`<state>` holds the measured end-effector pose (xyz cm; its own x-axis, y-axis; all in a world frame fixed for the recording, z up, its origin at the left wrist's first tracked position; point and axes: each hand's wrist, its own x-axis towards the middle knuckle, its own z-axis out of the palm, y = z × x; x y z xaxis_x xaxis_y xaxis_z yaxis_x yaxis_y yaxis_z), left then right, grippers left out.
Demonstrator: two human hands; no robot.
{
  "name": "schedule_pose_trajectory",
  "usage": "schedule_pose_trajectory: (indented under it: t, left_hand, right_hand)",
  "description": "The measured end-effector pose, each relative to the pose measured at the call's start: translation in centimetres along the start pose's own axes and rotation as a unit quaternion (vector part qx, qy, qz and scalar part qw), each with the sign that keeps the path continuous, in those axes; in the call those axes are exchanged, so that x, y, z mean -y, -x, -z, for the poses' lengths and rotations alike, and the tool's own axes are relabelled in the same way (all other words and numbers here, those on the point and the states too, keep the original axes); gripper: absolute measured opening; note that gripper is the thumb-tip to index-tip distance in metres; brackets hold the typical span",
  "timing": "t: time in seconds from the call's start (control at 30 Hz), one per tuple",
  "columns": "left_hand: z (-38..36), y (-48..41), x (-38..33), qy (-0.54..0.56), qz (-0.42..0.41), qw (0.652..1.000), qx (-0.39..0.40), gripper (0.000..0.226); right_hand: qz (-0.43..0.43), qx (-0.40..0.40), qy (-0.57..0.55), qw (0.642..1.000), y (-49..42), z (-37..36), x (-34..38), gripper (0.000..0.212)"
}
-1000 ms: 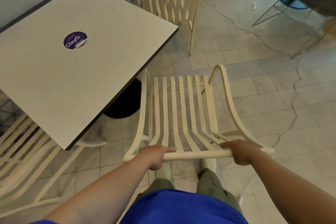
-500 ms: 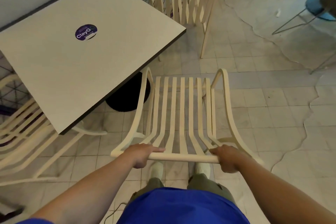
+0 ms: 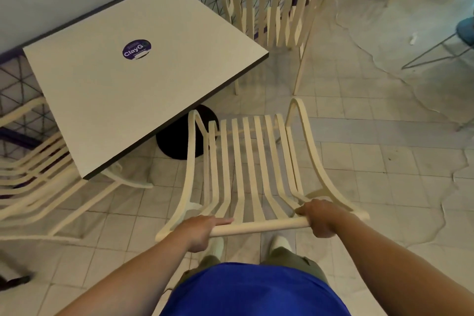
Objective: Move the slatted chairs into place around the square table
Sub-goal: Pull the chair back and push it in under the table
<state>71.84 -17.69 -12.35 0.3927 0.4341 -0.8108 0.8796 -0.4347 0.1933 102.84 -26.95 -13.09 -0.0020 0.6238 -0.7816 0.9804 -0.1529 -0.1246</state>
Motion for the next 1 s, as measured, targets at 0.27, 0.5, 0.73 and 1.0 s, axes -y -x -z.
schedule_pose_trajectory:
  t: [0.27,0.5,0.73,1.0]
  left_hand:
    - [-1.6,0.2,-2.3,0.05,0.034,0.998,-0.002,0.093]
    - [-2.5,0.3,-3.3,0.087,0.046,0.995,-0.007,0.094]
    - [-2.6,0.4,-2.4,0.102,0.012,0.995,-0.014,0.084]
    - [-3.1,-0.1,-2.0,0.085,-0.003,0.996,-0.038,0.09]
  right_hand:
    - [0.031,0.016,0.074,0.997,-1.4,1.7,-2.3,0.067]
    - [0.032,0.004,0.109,0.994,-1.9,2.6,-2.9,0.071]
    - [0.005,0.001,0.1,0.995,-1.7,2.3,-2.4,0.066]
    - [-0.023,-0.028,0.076,0.996,-1.3,1.6,-1.6,0.06]
